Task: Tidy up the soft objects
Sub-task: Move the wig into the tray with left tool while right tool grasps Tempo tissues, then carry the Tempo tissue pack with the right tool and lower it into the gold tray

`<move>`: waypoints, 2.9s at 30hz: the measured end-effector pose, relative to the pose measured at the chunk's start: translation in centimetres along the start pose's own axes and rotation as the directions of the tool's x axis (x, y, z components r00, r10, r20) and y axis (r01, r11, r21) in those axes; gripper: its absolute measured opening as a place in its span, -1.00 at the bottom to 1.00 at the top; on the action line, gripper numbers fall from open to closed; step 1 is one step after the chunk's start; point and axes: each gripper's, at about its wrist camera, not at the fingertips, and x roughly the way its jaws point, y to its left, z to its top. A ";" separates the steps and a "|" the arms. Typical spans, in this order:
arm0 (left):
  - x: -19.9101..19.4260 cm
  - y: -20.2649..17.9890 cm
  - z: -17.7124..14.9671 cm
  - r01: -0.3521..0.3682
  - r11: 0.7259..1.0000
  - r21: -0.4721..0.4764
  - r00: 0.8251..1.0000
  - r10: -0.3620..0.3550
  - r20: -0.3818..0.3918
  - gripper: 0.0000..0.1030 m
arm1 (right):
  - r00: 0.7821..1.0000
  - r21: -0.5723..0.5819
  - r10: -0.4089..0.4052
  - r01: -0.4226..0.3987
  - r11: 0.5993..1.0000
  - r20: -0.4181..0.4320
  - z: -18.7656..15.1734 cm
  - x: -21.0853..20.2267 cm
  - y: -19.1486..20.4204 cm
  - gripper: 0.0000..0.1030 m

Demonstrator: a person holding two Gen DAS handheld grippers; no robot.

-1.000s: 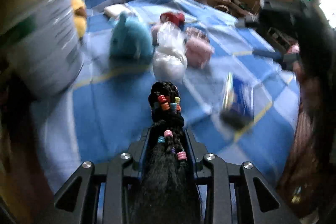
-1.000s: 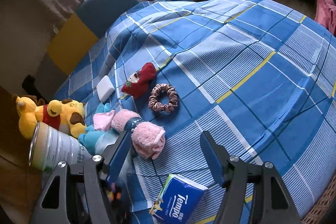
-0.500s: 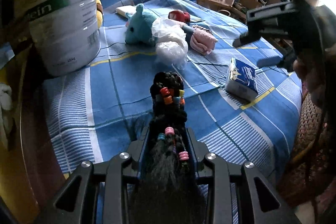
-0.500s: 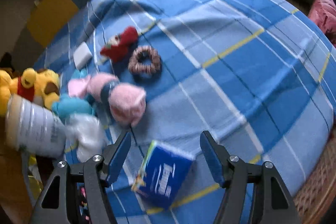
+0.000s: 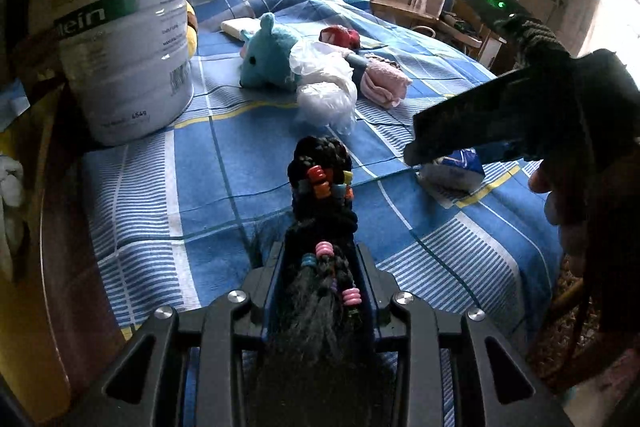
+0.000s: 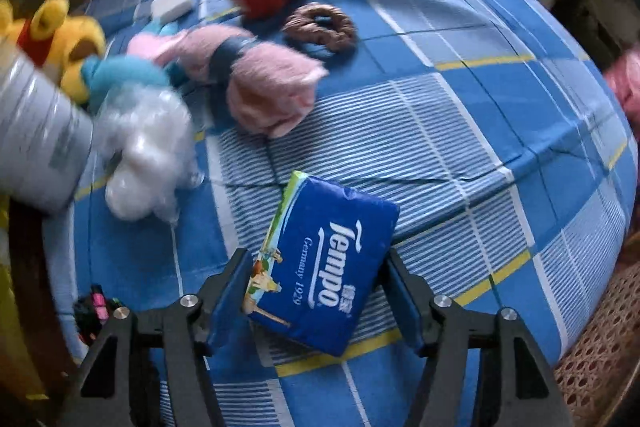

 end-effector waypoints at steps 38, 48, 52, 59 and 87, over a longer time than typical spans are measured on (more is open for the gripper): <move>-6.7 20.7 2.0 -0.050 0.792 -0.609 0.997 0.071 0.011 -0.32 | 0.999 -0.121 -0.030 0.032 0.992 0.015 -1.3 0.3 3.6 0.28; -7.2 20.6 0.6 -0.155 0.799 -0.582 0.985 0.169 -0.031 0.34 | 0.999 -0.133 -0.034 0.036 0.990 0.022 -1.5 0.3 4.0 0.28; -9.1 19.3 0.1 -0.193 0.809 -0.555 0.973 0.229 -0.005 0.50 | 0.999 -0.131 -0.030 0.032 0.991 0.022 -1.5 0.3 3.9 0.28; -12.6 17.3 -0.6 -0.295 0.814 -0.500 0.929 0.367 0.048 0.76 | 0.999 -0.126 -0.025 0.027 0.992 0.021 -1.3 0.2 3.8 0.26; -18.0 15.4 -0.9 -0.363 0.845 -0.393 0.864 0.463 0.196 0.92 | 0.886 -0.248 0.142 -0.031 0.968 0.442 21.5 -20.6 17.7 0.08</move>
